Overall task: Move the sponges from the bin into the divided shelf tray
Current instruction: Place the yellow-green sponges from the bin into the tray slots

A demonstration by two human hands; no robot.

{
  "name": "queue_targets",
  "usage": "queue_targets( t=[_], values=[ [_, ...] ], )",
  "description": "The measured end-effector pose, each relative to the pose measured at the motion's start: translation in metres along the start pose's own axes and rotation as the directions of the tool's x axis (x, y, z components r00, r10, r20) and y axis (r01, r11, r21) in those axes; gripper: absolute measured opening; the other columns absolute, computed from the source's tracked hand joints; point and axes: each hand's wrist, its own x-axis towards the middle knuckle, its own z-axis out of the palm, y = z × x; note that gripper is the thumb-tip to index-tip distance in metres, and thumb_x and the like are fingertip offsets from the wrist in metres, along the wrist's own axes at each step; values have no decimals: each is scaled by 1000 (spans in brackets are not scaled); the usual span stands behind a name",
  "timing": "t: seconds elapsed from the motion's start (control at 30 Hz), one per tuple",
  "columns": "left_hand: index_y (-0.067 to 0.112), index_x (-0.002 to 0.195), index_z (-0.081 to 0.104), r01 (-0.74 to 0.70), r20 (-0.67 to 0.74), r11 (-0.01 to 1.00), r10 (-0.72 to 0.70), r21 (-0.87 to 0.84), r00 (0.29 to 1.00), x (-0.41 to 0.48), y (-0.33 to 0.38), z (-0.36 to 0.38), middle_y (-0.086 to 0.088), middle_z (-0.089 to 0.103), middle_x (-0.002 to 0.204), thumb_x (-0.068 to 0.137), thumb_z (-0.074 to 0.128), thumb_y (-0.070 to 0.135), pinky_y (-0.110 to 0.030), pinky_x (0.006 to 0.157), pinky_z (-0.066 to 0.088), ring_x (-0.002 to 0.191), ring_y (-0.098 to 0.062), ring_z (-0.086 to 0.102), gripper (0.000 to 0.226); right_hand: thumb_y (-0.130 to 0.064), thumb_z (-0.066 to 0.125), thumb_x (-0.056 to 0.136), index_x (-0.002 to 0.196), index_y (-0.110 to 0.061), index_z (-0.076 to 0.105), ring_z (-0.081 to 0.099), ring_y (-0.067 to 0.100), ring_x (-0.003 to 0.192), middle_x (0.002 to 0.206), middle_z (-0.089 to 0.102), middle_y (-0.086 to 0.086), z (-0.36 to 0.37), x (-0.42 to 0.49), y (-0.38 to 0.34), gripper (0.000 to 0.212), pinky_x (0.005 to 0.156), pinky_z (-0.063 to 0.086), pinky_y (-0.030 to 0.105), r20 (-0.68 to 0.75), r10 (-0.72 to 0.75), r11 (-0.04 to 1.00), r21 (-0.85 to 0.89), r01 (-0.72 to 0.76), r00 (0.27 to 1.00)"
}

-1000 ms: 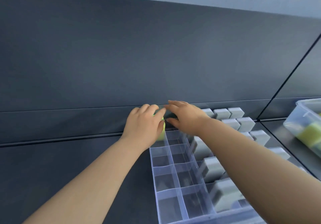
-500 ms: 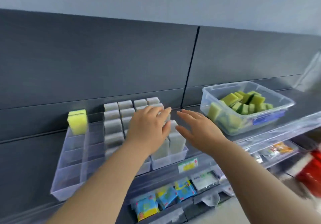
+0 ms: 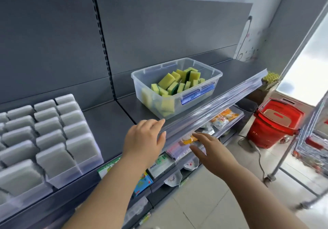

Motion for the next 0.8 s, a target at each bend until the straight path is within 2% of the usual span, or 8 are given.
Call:
queue_targets(
  t=[0.17,0.27,0.4,0.5,0.6,0.7,0.77,0.8],
  values=[
    [13,108,68,-19,-48,999,17,-36,999,86,7,36,-2,70,95,85,38,35,-35,66,50,83,-24,64,44,-51,40,91,139,-33,34,41,13,127,144,37,-9,-31,80,34,51,103,39,35,-46,-37,999,7,38,998],
    [13,110,67,-16,-66,998,12,-61,998,144,6,54,-4,69,97,87,40,31,-35,65,51,84,-25,64,40,-49,41,92,138,-33,36,40,15,127,143,38,-8,-59,133,52,49,101,37,33,-113,-27,999,13,29,993],
    [14,115,64,7,-98,996,-15,-84,995,209,8,76,-4,69,101,89,56,22,-33,64,52,86,-26,64,29,-44,44,93,136,-30,39,39,14,127,141,41,-6,-93,189,83,46,100,33,28,-149,-37,999,26,42,988],
    [19,123,60,15,-81,998,-20,-65,997,243,12,90,-1,67,111,92,51,26,-30,65,49,96,-22,62,33,-41,46,93,134,-29,43,42,14,124,138,44,-5,-109,229,107,43,97,33,25,-183,-62,997,26,68,981],
    [26,132,51,86,-46,995,-89,-56,995,266,10,106,6,59,125,96,42,32,-29,76,48,111,-16,55,38,-37,48,93,132,-30,45,45,13,121,135,46,-6,-116,274,129,39,92,32,22,-149,-97,994,42,104,984],
    [28,131,53,171,-28,985,-172,-34,985,285,5,120,8,59,125,95,45,31,-30,77,46,111,-16,53,37,-30,53,91,128,-26,50,51,16,115,132,50,-4,-119,331,148,37,91,36,23,-113,-198,978,49,205,974],
    [33,133,48,240,26,970,-241,39,970,295,3,127,12,55,127,96,41,33,-29,78,45,113,-13,51,38,-30,55,90,128,-26,51,53,17,111,131,52,-3,-119,367,154,38,90,40,25,-24,-261,965,10,262,965],
    [36,134,45,284,58,955,-289,81,956,298,4,129,14,53,129,97,39,35,-28,78,44,114,-11,49,38,-33,56,89,128,-26,51,53,17,111,129,53,-3,-119,384,155,40,88,40,25,63,-297,954,-8,298,953]
  ],
)
